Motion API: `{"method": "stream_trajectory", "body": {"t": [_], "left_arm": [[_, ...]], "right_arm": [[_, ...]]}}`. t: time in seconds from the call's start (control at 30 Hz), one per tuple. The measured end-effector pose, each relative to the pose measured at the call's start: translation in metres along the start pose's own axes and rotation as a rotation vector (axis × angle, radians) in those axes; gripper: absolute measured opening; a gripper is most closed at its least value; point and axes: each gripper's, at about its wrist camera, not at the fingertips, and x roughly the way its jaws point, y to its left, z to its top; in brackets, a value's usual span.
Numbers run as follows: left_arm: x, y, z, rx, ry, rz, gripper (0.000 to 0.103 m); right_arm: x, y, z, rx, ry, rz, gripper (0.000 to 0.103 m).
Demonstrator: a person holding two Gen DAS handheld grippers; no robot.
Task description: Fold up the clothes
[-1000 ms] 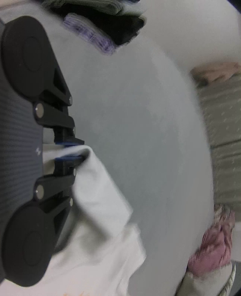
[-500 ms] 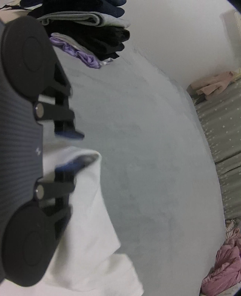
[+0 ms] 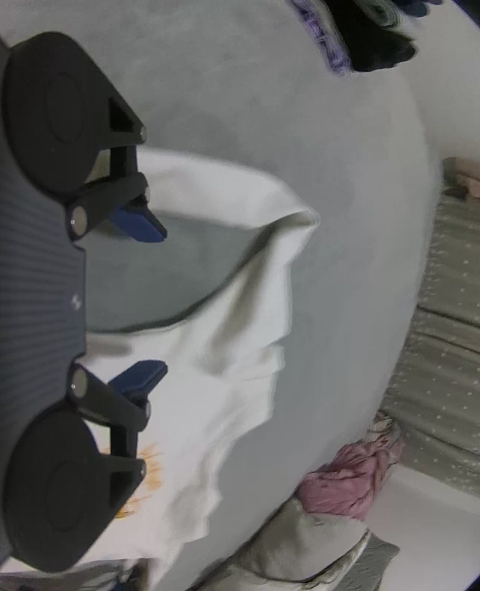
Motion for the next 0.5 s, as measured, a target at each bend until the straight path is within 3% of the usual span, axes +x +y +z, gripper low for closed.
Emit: {"method": "stream_trajectory", "body": {"t": [0.1, 0.13, 0.2, 0.33, 0.4, 0.5], "left_arm": [[0.011, -0.004, -0.007, -0.033, 0.009, -0.020, 0.056], [0.012, -0.008, -0.006, -0.010, 0.002, -0.015, 0.056], [0.015, -0.009, -0.004, 0.008, 0.001, -0.024, 0.056], [0.022, -0.009, 0.000, 0.008, 0.014, -0.049, 0.057], [0.023, -0.009, 0.001, 0.016, 0.019, -0.049, 0.057], [0.024, -0.009, 0.002, 0.030, 0.024, -0.050, 0.057]], "right_arm": [[0.008, 0.004, -0.002, -0.051, -0.042, -0.025, 0.021], [0.007, 0.004, 0.002, -0.069, -0.047, -0.034, 0.005], [0.003, 0.005, 0.010, -0.106, -0.063, -0.053, 0.005], [-0.026, 0.030, 0.021, -0.420, -0.262, -0.327, 0.005], [-0.032, 0.037, 0.023, -0.526, -0.315, -0.437, 0.005], [-0.021, 0.036, 0.023, -0.606, -0.214, -0.533, 0.009]]}}
